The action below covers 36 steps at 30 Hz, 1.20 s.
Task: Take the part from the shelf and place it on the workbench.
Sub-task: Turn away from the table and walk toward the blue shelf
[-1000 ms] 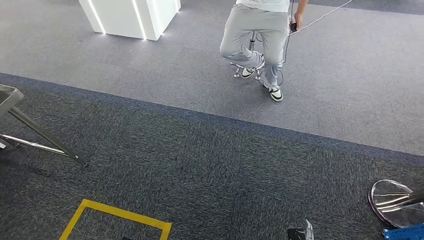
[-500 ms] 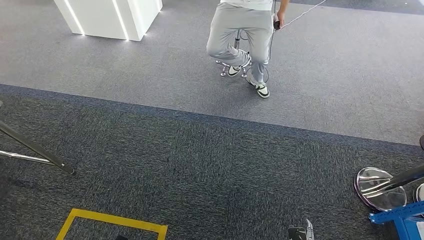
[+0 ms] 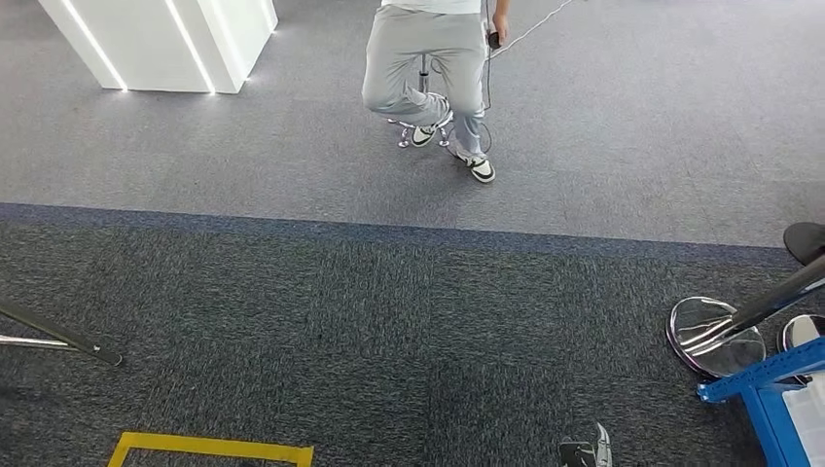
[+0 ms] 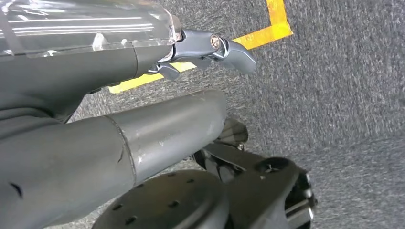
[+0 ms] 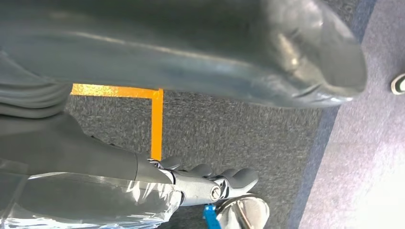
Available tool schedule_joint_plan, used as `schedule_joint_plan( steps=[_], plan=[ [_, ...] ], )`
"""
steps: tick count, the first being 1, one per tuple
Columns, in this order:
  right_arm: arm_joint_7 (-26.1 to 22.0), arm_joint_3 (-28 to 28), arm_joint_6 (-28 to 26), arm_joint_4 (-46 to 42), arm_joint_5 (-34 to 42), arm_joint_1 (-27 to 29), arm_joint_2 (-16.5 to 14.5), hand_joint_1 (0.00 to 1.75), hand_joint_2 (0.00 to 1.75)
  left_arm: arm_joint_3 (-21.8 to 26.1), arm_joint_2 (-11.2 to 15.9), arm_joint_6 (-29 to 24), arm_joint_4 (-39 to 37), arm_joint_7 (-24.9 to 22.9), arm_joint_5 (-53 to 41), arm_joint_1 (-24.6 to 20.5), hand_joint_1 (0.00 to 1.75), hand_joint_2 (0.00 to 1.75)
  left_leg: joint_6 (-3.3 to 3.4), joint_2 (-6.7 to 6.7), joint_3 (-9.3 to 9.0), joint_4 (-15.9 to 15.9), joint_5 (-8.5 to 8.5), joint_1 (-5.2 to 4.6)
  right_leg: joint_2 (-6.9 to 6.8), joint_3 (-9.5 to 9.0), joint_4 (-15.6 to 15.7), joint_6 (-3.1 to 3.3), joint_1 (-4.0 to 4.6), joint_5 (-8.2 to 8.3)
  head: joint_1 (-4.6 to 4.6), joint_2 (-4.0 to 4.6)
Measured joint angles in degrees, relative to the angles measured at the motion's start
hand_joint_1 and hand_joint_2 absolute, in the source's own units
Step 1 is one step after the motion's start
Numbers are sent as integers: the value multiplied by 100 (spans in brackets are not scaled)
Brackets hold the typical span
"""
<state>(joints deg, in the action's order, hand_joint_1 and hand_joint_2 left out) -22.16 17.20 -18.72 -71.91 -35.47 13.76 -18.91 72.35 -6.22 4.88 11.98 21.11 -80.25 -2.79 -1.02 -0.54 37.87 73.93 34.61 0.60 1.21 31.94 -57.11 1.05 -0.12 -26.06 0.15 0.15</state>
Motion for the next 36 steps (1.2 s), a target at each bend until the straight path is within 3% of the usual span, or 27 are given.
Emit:
schedule_joint_plan(
  steps=[1, 3, 5, 7, 9, 11, 13, 14, 15, 16, 18, 20, 23, 25, 28, 29, 30, 31, 32, 34, 36],
  plan=[
    [-13, -5, -4, 8, 27, 0, 0, 0, 0, 0, 2, -1, 0, -2, -3, 4, 0, 0, 13, 10, -112, -247, -185, 0, 47, -4, -10, -2, 3, -2, 0, 0],
    [-29, -19, -15, 22, 73, 0, 0, 0, 0, 0, 7, -3, 0, -3, -7, 3, 0, 0, 52, 108, -498, -1079, -583, -5, 135, -7, -33, -20, 11, -10, 1, 0],
    [-39, -33, -30, 40, 102, 5, 1, 0, 0, 0, 9, -3, 0, -3, -10, -3, 0, 0, 94, 195, -713, -1575, -735, -20, 197, 7, -52, -68, 17, -14, 3, 0],
    [-49, -37, -39, 63, 136, 14, 2, 0, 0, 0, 9, -3, 0, -5, -13, -9, 0, 0, 143, 181, -727, -1629, -740, -38, 240, 22, -46, -136, 7, -3, 4, 0],
    [-69, -33, -42, 85, 157, 20, 5, 0, 0, 0, 7, -3, 0, -7, -17, -14, 0, 0, 229, 122, -748, -1674, -785, -24, 178, 53, -127, -196, -3, -66, 10, 0],
    [-95, -30, -39, 101, 160, 21, 10, 0, 0, 0, 5, -4, 0, -8, -26, -12, 0, 0, 300, 49, -753, -1716, -822, -9, 29, 259, -586, -243, -9, -364, 26, 0],
    [-109, -23, -27, 115, 151, 20, 13, 0, 0, 1, 7, -9, 0, -14, -33, 4, 0, 0, 319, -23, -739, -1715, -822, -21, -49, 632, -1345, -283, -26, -734, 36, 0],
    [-112, -13, -13, 124, 144, 21, 13, 0, 0, 2, 9, -11, 0, -17, -40, 10, 0, 0, 319, -64, -735, -1713, -820, -25, -59, 768, -1616, -298, -38, -810, 36, 0],
    [-114, -1, 1, 133, 139, 21, 13, 0, 0, 2, 11, -13, 0, -22, -49, 12, 0, 0, 316, -101, -734, -1710, -816, -28, -69, 804, -1678, -307, -48, -770, 36, 0],
    [-114, 11, 13, 140, 135, 21, 13, 0, 0, 2, 12, -14, 0, -27, -57, 10, 0, 0, 309, -136, -740, -1708, -811, -29, -89, 721, -1509, -309, -56, -628, 37, 0],
    [-115, 25, 22, 145, 135, 18, 13, 0, 0, 1, 10, -13, 0, -34, -69, 7, 0, 0, 279, -195, -764, -1701, -790, -32, -216, 315, -717, -284, -57, -259, 38, 0],
    [-118, 31, 25, 146, 135, 11, 12, 0, 0, 0, 8, -10, 0, -35, -72, 6, 0, 0, 223, -239, -780, -1680, -759, -54, -315, 31, -143, -230, -31, -71, 34, 0],
    [-122, 73, 37, 167, 137, 2, 11, 0, 0, 0, 8, -10, 0, -35, -84, -8, 0, 0, 123, -300, -792, -1674, -735, -54, -241, 9, -43, -145, -2, -41, 27, 0],
    [-119, 150, 66, 207, 138, -24, 11, 0, 0, 0, 7, -23, 0, -37, -103, -17, 0, 0, 58, -212, -739, -1514, -602, -30, -184, 3, -12, -75, -15, -13, 18, 0],
    [-140, 409, 128, 480, 184, -167, 52, 0, 0, -2, 6, -44, 0, -64, -137, -11, 0, 0, 19, -31, -290, -520, -59, -12, -93, 14, 5, -17, -19, 11, -11, 0],
    [-171, 569, 137, 674, 216, -259, 92, 0, 0, -2, 7, -48, 0, -76, -145, -3, 0, 0, 20, -15, -123, -172, 66, -9, -52, 20, 3, -14, -11, 13, -11, 0],
    [-219, 800, 138, 933, 246, -367, 148, 0, 0, -1, 7, -52, 0, -83, -150, 5, 0, 0, 27, -8, -33, 4, 80, -9, -7, 22, -2, -13, -6, 14, -13, 0],
    [-284, 1069, 134, 1223, 273, -478, 216, 0, 0, -1, 8, -55, 0, -87, -155, 13, 0, 0, 38, -5, -44, -35, -18, -9, 39, 20, -10, -15, -3, 13, -16, 0],
    [-355, 1354, 122, 1529, 285, -585, 295, 0, 0, 0, 11, -57, 0, -87, -161, 16, 0, 0, 52, 11, -158, -286, -206, -8, 83, 14, -21, -21, -4, 9, -18, 0],
    [-439, 1947, 52, 2256, 269, -799, 510, 0, 0, -1, 20, -68, 0, -86, -179, 17, 0, 0, 85, 136, -518, -1073, -585, -1, 162, 13, -53, -53, 2, -6, -24, 0],
    [-292, 2538, -80, 3050, 246, -998, 737, 0, 0, -2, 27, -84, 0, -86, -198, 16, 0, 0, 121, 246, -713, -1527, -706, -7, 228, 34, -78, -114, 7, -11, -19, 0]
  ],
)
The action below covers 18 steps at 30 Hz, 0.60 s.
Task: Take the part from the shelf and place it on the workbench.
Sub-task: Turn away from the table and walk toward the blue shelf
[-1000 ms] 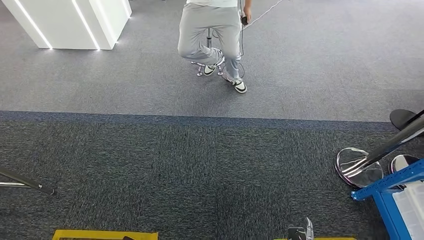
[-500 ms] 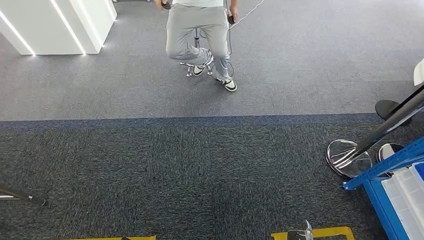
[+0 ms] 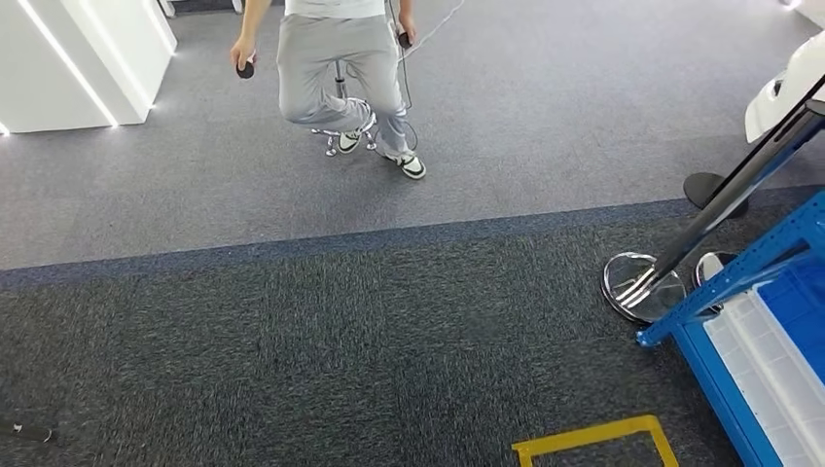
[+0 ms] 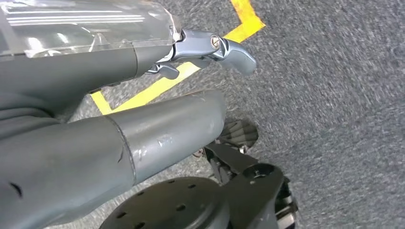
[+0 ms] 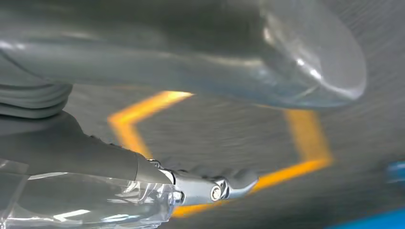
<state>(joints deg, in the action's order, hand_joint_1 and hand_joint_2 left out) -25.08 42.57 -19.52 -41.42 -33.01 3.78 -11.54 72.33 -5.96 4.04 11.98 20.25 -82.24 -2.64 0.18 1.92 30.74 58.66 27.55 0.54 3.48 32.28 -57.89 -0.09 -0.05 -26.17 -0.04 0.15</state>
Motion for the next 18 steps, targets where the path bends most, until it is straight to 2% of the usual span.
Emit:
schedule_joint_plan(
  steps=[2, 4, 5, 7, 8, 9, 10, 11, 12, 14, 15, 16, 18],
  plan=[
    [321, 479, -120, 602, -3, -100, 149, 0, 0, 1, 2, -8, 0, -1, -6, -5, 0, 0, 58, -25, -18, -53, 7, -16, 55, 14, 7, -79, -10, 11, 4, 0],
    [566, 817, -185, 1040, -2, -150, 254, 0, 0, 2, 2, -8, 0, -1, -7, -14, 0, 0, 145, -100, -43, -107, -36, -10, -10, 61, -98, -138, -21, -75, 13, 0],
    [659, 952, -206, 1231, -2, -184, 294, 0, 0, 2, 4, -7, 0, -1, -7, -14, 0, 0, 184, -145, -49, -135, -58, -3, -84, 153, -291, -156, -19, -205, 23, 0],
    [913, 1150, -263, 1529, -2, -267, 344, 0, 0, 4, 10, -7, 0, -1, -3, -7, 0, 0, 224, -248, -37, -148, -69, -22, -240, 491, -985, -176, -31, -589, 42, 0],
    [1117, 1251, -303, 1669, -2, -308, 358, 0, 0, 7, 14, -6, 0, -1, 0, -3, 0, 0, 231, -300, -31, -147, -67, -36, -271, 662, -1337, -186, -41, -732, 44, 0],
    [1351, 1356, -349, 1798, -2, -338, 370, 0, 0, 11, 16, -3, 0, 0, 4, -2, 0, 0, 233, -346, -29, -146, -63, -47, -291, 765, -1553, -193, -52, -781, 43, 0],
    [1595, 1462, -392, 1912, -2, -359, 375, 0, 0, 16, 18, 1, 0, 1, 7, -4, 0, 0, 234, -381, -31, -144, -57, -54, -306, 762, -1561, -194, -60, -721, 43, 0],
    [1812, 1558, -422, 2008, -2, -371, 379, 0, 0, 20, 19, 5, 0, 2, 8, -6, 0, 0, 229, -409, -41, -142, -50, -57, -328, 638, -1339, -188, -64, -565, 44, 0],
    [1983, 1641, -445, 2092, -2, -377, 384, 0, 0, 22, 18, 8, 0, 3, 9, -7, 0, 0, 220, -432, -54, -138, -39, -58, -374, 423, -948, -173, -64, -364, 46, 0],
    [2176, 1764, -470, 2226, -3, -401, 397, 0, 0, 26, 17, 11, 0, 8, 10, -7, 0, 0, 177, -477, -77, -120, -10, -76, -486, 47, -233, -123, -30, -109, 45, 0],
    [2213, 1807, -479, 2282, -4, -416, 402, 0, 0, 27, 16, 12, 0, 10, 10, -8, 0, 0, 148, -501, -81, -113, 1, -82, -513, -37, -54, -97, -8, -68, 46, 0],
    [2237, 1841, -485, 2326, -4, -432, 405, 0, 0, 27, 16, 13, 0, 11, 10, -12, 0, 0, 116, -527, -84, -111, 9, -85, -503, -45, -7, -73, 14, -77, 43, 0],
    [2314, 1904, -491, 2405, -4, -449, 409, 0, 0, 28, 18, 13, 0, 14, 10, -25, 0, 0, 54, -559, -102, -111, 29, -74, -430, -47, 33, -20, 4, -51, 44, 0]
  ],
)
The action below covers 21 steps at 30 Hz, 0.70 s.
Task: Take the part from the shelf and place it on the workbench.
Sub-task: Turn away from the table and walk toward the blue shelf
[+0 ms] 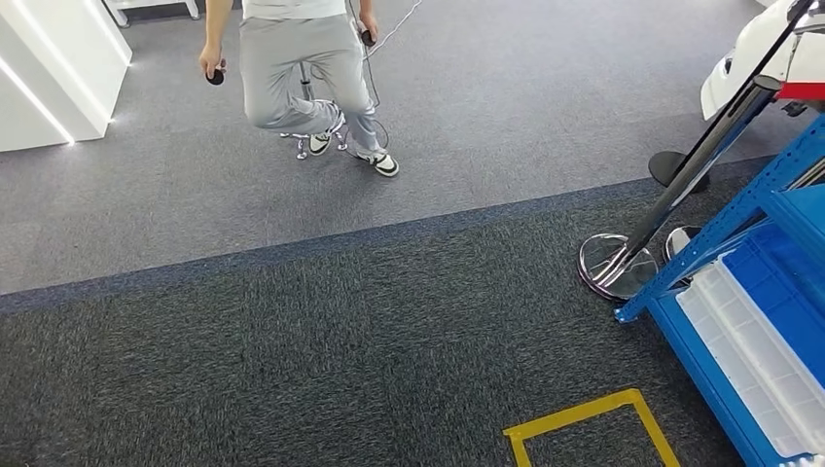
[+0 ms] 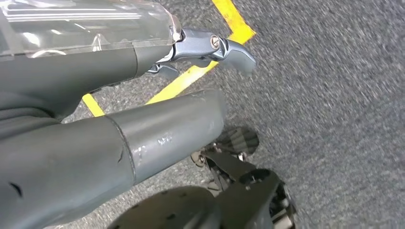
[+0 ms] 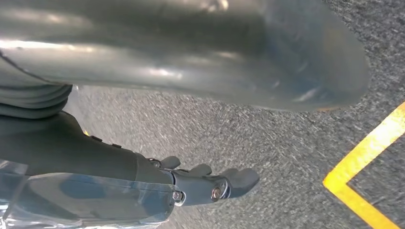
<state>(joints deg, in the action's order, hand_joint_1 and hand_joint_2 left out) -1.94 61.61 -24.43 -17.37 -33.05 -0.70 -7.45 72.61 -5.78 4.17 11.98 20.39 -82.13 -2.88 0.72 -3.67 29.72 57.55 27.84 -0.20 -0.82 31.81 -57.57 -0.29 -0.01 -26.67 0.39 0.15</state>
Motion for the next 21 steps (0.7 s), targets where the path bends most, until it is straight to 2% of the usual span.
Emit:
schedule_joint_plan(
  steps=[2, 4, 5, 6, 7, 8, 10, 11, 13, 15, 16, 18, 20, 21],
  plan=[
    [140, 60, 2, 68, 1, -17, 2, 0, 0, 2, 5, 0, 0, 4, 5, -11, 0, 0, -61, 105, 73, 229, 172, 16, 52, -30, 57, 66, -35, 34, -13, 0],
    [259, 105, 8, 120, 2, -39, 2, 0, 0, 4, 8, 1, 0, 5, 14, -6, 0, 0, -108, 257, 361, 893, 544, 45, 99, -39, 78, 107, -40, 49, -31, 0],
    [292, 125, 17, 141, 1, -47, 2, 0, 0, 7, 8, 2, 0, 4, 20, 3, 0, 0, -124, 291, 542, 1281, 717, 57, 129, -33, 73, 115, -34, 48, -36, 0],
    [307, 144, 36, 160, 0, -51, 2, 0, 0, 11, 8, 2, 0, 3, 26, 15, 0, 0, -138, 302, 672, 1554, 802, 68, 167, -30, 67, 117, -30, 47, -36, 0],
    [311, 161, 59, 179, -1, -53, -1, 0, 0, 19, 8, 0, 0, 2, 35, 24, 0, 0, -147, 307, 716, 1633, 770, 76, 210, -29, 57, 116, -28, 45, -36, 0],
    [309, 173, 85, 193, -3, -53, -7, 0, 0, 29, 10, -9, 0, 0, 50, 30, 0, 0, -152, 312, 651, 1481, 624, 83, 257, -32, 43, 109, -30, 41, -36, 0],
    [296, 184, 129, 212, -16, -53, -31, 0, 0, 59, 16, -38, 0, -10, 91, 29, 0, 0, -152, 407, 311, 730, 212, 106, 343, -36, 8, 80, -37, 24, -36, 0],
    [291, 185, 150, 215, -31, -57, -44, 0, 0, 78, 19, -51, 1, -33, 113, 26, 0, 0, -143, 480, 160, 386, 83, 110, 384, -26, -20, 55, -33, 12, -34, 0],
    [293, 189, 180, 219, -73, -62, -65, 0, 0, 120, 22, -60, 1, -131, 153, 23, 0, 0, -100, 571, 43, 83, 29, 101, 450, 8, -51, -8, -28, 7, -33, 0],
    [304, 192, 193, 227, -112, -55, -80, 0, 0, 153, 24, -70, 1, -215, 186, 17, 0, 0, -21, 518, 35, 46, 6, 83, 497, 30, -46, -86, -42, 19, -33, 0],
    [316, 193, 198, 232, -143, -49, -86, 0, 0, 171, 25, -81, 0, -222, 217, 7, 0, 0, 28, 482, 26, 21, -19, 83, 470, 49, -81, -117, -50, -11, -31, 0],
    [360, 195, 234, 242, -260, -50, -91, 0, 0, 235, 26, -112, 1, -207, 340, -37, 0, 0, 108, 409, 23, -29, -68, 92, 318, 224, -451, -154, -57, -258, -14, 0],
    [413, 195, 286, 251, -385, -60, -92, 0, 0, 328, 28, -131, 1, -218, 479, -92, 0, 0, 137, 329, 41, -33, -76, 75, 177, 593, -1201, -176, -64, -644, 0, 0],
    [431, 195, 302, 254, -418, -62, -92, 0, 0, 372, 31, -132, 1, -227, 522, -115, 0, 0, 140, 283, 46, -32, -74, 65, 152, 751, -1518, -186, -71, -754, 1, 0]
  ],
)
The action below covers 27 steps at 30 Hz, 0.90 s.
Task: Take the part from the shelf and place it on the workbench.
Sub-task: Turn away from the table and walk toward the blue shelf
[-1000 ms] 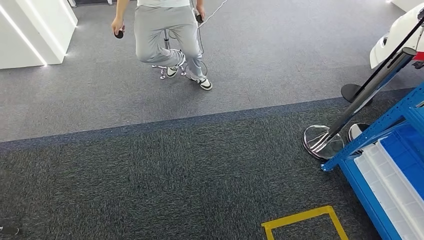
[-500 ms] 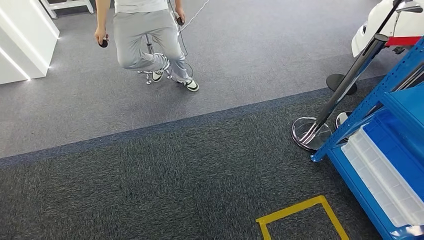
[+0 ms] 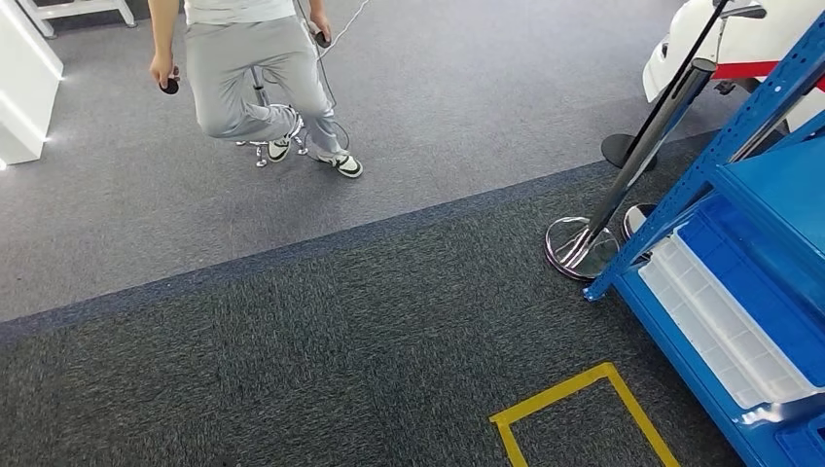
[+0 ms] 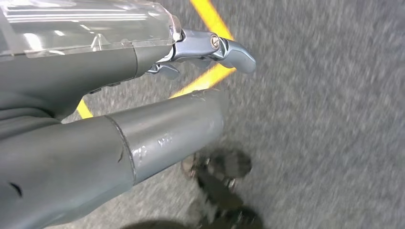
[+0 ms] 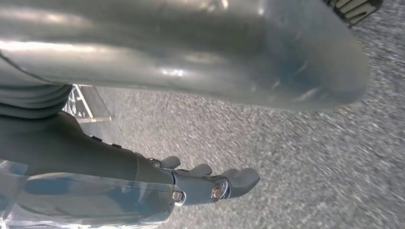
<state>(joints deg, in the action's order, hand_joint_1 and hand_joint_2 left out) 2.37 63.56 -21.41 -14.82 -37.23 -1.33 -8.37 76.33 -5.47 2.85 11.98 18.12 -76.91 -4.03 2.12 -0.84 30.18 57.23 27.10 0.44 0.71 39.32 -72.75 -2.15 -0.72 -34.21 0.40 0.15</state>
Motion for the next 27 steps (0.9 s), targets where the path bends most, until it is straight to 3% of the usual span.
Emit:
schedule_joint_plan(
  steps=[1, 2, 4, 6, 9, 11, 12, 14, 15, 16, 17, 18, 19, 21, 23, 25, 27],
  plan=[
    [11, -1, 4, 3, -17, 0, 0, 0, 0, 35, 2, 0, 0, -7, 29, -23, 0, 0, 1, -44, -1, 1, 4, -8, -15, 73, -140, -4, -4, -1, 1, 0],
    [16, -1, 5, 5, -24, 2, 0, 0, 0, 65, 4, 0, 0, -9, 45, -45, 0, 0, -1, -81, -9, 3, 10, -14, -32, 29, -50, 2, -4, 111, 1, 0],
    [23, -2, 5, 7, -39, 5, 1, 0, 0, 106, 4, 3, -1, -9, 64, -79, 0, 0, -20, -145, -42, 3, 31, -19, -135, -351, 692, 44, 10, 505, 3, 0],
    [24, -2, 5, 7, -61, 0, 1, 0, 0, 140, 3, 7, -1, -8, 68, -97, 0, 0, -70, -200, -68, 15, 65, -39, -242, -673, 1336, 104, 54, 739, 2, 0],
    [24, -2, 5, 7, -75, -3, 1, 0, 0, 166, 3, 8, -1, -7, 70, -130, 0, 0, -165, -273, -97, 10, 94, -46, -189, -721, 1491, 176, 92, 766, -2, 0],
    [24, -2, 5, 7, -76, 2, -1, 0, 0, 176, 3, 8, -1, -5, 70, -149, 0, 0, -224, -212, -79, 128, 206, -32, -134, -752, 1548, 245, 65, 795, -8, 0],
    [25, -2, 5, 7, -76, -1, -2, 0, 0, 182, 3, 8, -1, -5, 74, -152, 0, 0, -250, -142, 4, 340, 347, -24, -107, -768, 1575, 278, 46, 812, -16, 0],
    [31, -2, 16, 7, -79, -5, -3, 0, 0, 205, 3, 19, -1, -6, 112, -143, 0, 0, -283, -7, 353, 1090, 734, -2, -48, -768, 1581, 314, 46, 821, -32, 0],
    [38, -2, 27, 8, -83, -5, -4, 0, 0, 223, 3, 31, -1, -9, 141, -136, 0, 0, -296, 16, 539, 1461, 868, 3, -8, -764, 1575, 319, 51, 820, -33, 0],
    [46, -2, 40, 9, -87, -4, -7, 0, 0, 244, 4, 48, -1, -14, 168, -129, 0, 0, -305, 26, 660, 1676, 894, 6, 35, -763, 1568, 321, 55, 818, -33, 0],
    [53, -2, 54, 11, -93, -2, -11, 0, 0, 265, 5, 66, -1, -21, 187, -124, 0, 0, -307, 29, 679, 1664, 797, 9, 82, -764, 1560, 319, 55, 816, -33, 0],
    [57, -2, 65, 13, -98, -2, -17, 0, 0, 285, 5, 83, -1, -30, 208, -122, 0, 0, -303, 36, 586, 1416, 597, 12, 129, -769, 1549, 313, 54, 811, -33, 0],
    [58, -2, 72, 15, -105, -3, -25, 0, 0, 304, 5, 96, -1, -41, 227, -122, 0, 0, -294, 75, 412, 1006, 351, 18, 173, -774, 1538, 301, 52, 803, -34, 0],
    [61, -2, 78, 17, -134, -8, -38, 0, 0, 339, 4, 104, -1, -83, 272, -126, 0, 0, -265, 215, 115, 288, 61, 21, 252, -760, 1499, 260, 64, 787, -31, 0],
    [65, -2, 78, 21, -180, -8, -44, 0, 0, 371, 4, 105, -1, -138, 310, -128, 0, 0, -223, 287, 45, 75, 33, 7, 311, -729, 1480, 197, 64, 790, -28, 0],
    [67, -2, 78, 28, -210, 2, -43, 0, 0, 402, 1, 110, -1, -168, 341, -128, 0, 0, -150, 226, 36, 47, -4, 9, 334, -712, 1473, 129, 48, 789, -28, 0],
    [67, -2, 79, 35, -223, 3, -41, 0, 0, 429, -3, 120, -1, -178, 365, -128, 0, 0, -67, 151, 23, -3, -50, 26, 213, -603, 1228, 83, 49, 612, -10, 0]
  ],
)
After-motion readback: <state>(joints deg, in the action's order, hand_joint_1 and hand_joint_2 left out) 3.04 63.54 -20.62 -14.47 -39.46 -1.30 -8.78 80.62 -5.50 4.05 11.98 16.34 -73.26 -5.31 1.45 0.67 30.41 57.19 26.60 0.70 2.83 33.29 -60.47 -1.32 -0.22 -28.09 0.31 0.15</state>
